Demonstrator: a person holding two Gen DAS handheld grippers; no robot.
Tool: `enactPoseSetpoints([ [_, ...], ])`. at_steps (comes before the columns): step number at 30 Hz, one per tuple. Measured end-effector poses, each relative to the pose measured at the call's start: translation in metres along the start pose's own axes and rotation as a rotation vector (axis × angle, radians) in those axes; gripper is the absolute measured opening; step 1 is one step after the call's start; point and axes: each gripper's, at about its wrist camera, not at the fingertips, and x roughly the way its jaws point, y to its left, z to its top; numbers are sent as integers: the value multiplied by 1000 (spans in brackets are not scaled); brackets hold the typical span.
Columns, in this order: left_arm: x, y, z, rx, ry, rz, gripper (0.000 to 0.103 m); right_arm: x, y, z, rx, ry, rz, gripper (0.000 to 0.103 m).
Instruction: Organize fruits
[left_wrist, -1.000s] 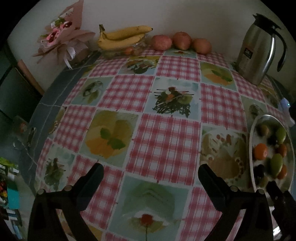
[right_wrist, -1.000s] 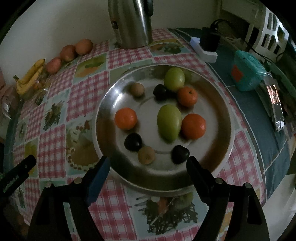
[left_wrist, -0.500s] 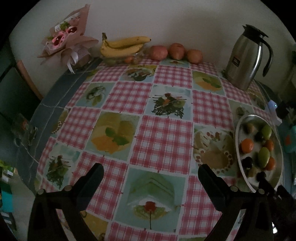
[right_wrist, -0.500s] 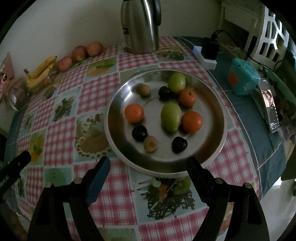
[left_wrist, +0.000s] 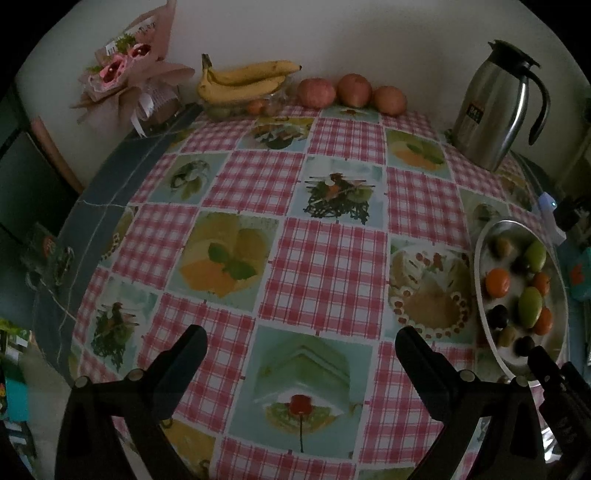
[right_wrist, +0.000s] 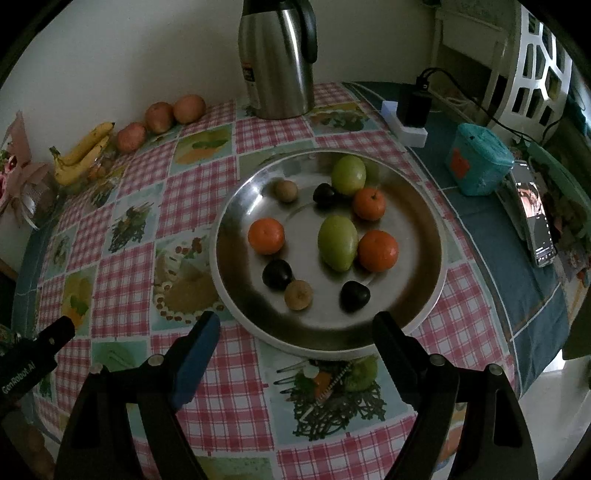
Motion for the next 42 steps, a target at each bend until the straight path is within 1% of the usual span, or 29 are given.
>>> enactPoseSetpoints([
  [42, 5, -3, -2, 0, 20, 0, 103, 3, 2, -1, -10, 9, 1, 85],
])
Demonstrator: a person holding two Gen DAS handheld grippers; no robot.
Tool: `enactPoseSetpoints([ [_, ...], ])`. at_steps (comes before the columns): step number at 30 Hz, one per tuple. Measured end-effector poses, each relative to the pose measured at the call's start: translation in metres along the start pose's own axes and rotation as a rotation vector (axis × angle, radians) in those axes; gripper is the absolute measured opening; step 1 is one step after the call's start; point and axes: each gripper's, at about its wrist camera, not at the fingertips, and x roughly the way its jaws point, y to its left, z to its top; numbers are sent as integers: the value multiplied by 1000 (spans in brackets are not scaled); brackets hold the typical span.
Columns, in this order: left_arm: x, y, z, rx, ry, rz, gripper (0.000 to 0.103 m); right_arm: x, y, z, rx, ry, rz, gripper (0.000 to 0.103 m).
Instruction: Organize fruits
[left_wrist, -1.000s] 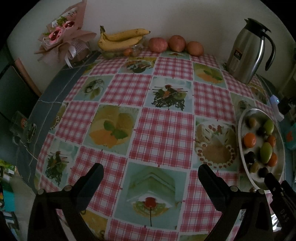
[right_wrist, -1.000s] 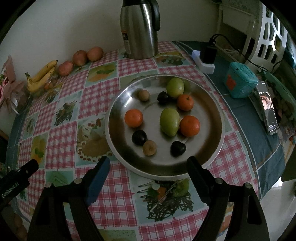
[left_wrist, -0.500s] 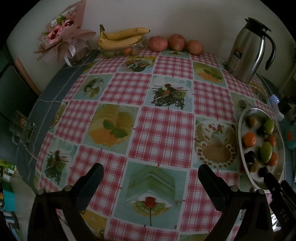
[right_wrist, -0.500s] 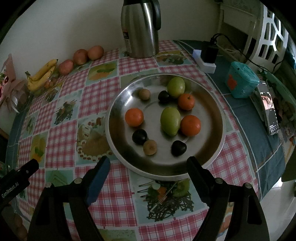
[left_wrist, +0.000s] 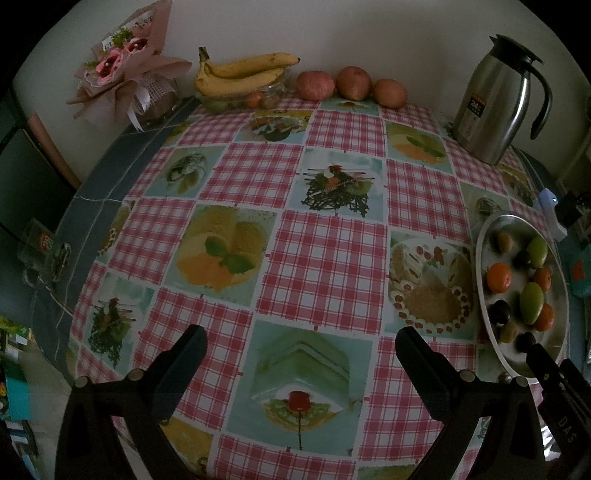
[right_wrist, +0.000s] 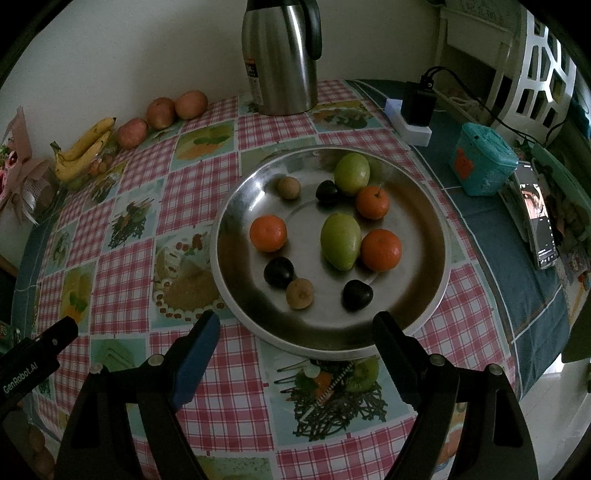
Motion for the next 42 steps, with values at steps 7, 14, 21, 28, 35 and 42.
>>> enactPoseSetpoints([
  [7, 1, 1, 1, -1, 6, -2, 103, 1, 0, 0, -2, 1, 1, 85],
  [14, 2, 2, 0, -7, 14, -2, 103, 1, 1, 0, -2, 2, -1, 85],
  [21, 2, 2, 1, -2, 16, -4, 103, 2, 0, -1, -6, 5, 0, 85],
  [28, 1, 2, 1, -2, 17, -6, 103, 2, 0, -1, -6, 6, 0, 85],
  [35, 1, 2, 1, -7, 11, -6, 103, 3, 1, -1, -7, 10, -2, 85],
  [42, -2, 3, 2, -1, -4, -14, 103, 4, 0, -1, -8, 14, 2, 85],
])
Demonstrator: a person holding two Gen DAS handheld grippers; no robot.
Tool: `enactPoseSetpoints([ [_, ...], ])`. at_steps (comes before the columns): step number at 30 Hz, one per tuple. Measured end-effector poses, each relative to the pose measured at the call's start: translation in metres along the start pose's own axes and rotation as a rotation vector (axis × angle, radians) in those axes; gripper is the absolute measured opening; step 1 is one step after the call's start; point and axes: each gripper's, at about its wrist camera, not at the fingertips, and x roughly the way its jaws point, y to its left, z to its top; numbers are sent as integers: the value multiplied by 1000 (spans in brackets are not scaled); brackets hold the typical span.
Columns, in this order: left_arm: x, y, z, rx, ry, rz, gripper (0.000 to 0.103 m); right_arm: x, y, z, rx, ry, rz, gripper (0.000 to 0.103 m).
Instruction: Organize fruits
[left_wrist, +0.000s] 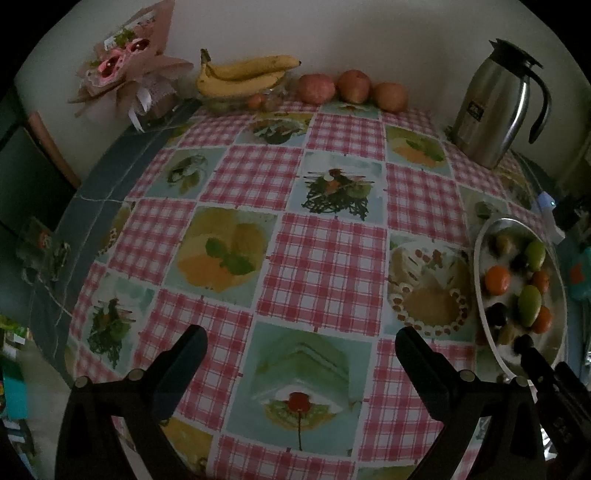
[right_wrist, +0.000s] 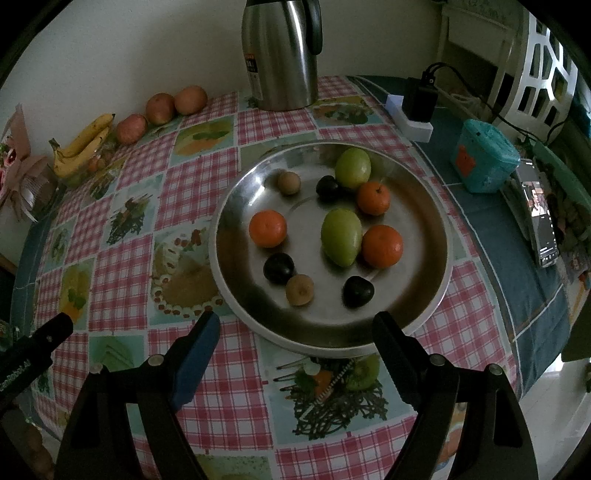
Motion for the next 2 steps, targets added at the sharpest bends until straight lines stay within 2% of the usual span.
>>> enactPoseSetpoints([
  [2, 0, 0, 0, -2, 0, 0, 103, 0, 0, 0, 0, 1, 0, 85],
])
